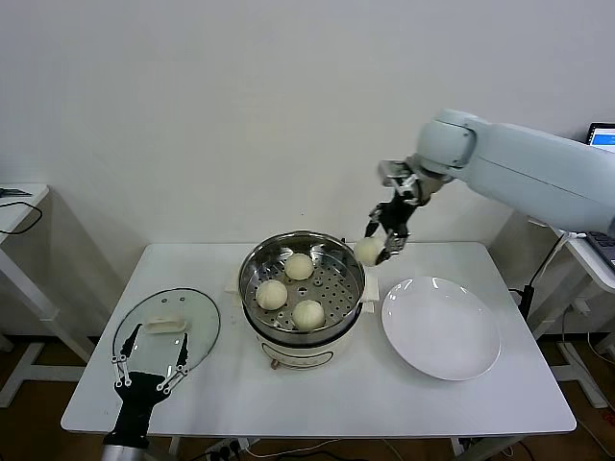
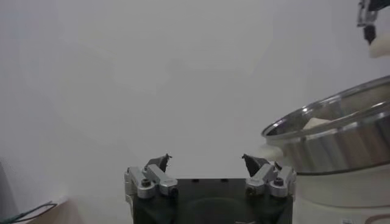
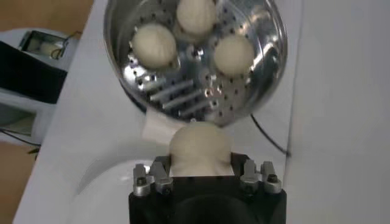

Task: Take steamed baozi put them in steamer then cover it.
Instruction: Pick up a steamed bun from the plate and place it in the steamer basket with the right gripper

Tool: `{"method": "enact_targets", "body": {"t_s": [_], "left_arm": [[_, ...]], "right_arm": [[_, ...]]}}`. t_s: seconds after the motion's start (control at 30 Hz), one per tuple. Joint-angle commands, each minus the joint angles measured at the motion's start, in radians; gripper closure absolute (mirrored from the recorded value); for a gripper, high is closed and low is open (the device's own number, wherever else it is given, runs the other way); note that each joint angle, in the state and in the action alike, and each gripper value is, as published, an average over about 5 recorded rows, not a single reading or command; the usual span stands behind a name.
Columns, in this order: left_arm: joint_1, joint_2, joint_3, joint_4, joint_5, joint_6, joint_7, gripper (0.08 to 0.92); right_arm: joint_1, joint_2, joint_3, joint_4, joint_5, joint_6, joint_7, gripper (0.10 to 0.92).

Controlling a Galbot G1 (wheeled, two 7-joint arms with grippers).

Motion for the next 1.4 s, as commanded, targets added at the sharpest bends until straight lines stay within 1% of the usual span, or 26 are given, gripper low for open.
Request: {"method": "enact_targets", "body": {"t_s": [0.03, 0.5, 1.13, 1.4], "left_arm": [[-0.004, 0.000, 0.003, 0.002, -0.001, 0.000, -0.001, 0.177], [-0.005, 0.007, 0.001, 0.008, -0.004, -0.002, 0.000, 0.177], [-0.003, 0.004, -0.004, 0.016, -0.004, -0.007, -0.010, 0.177], [-0.003, 0.004, -0.006, 0.016, -0.004, -0.007, -0.014, 0.177]], "right_arm": [[0.041, 0.160, -0.086, 0.009, 0.047, -0.036, 0.035, 0.372], [-0.084, 0.246, -0.089, -0.064, -0.033, -0.048, 0.079, 0.379], [-0.145, 0.280, -0.088, -0.141, -0.090, -0.039, 0.097, 0.371], [-0.149, 0.286, -0.083, -0.149, -0.107, -0.038, 0.085, 0.348]]}}
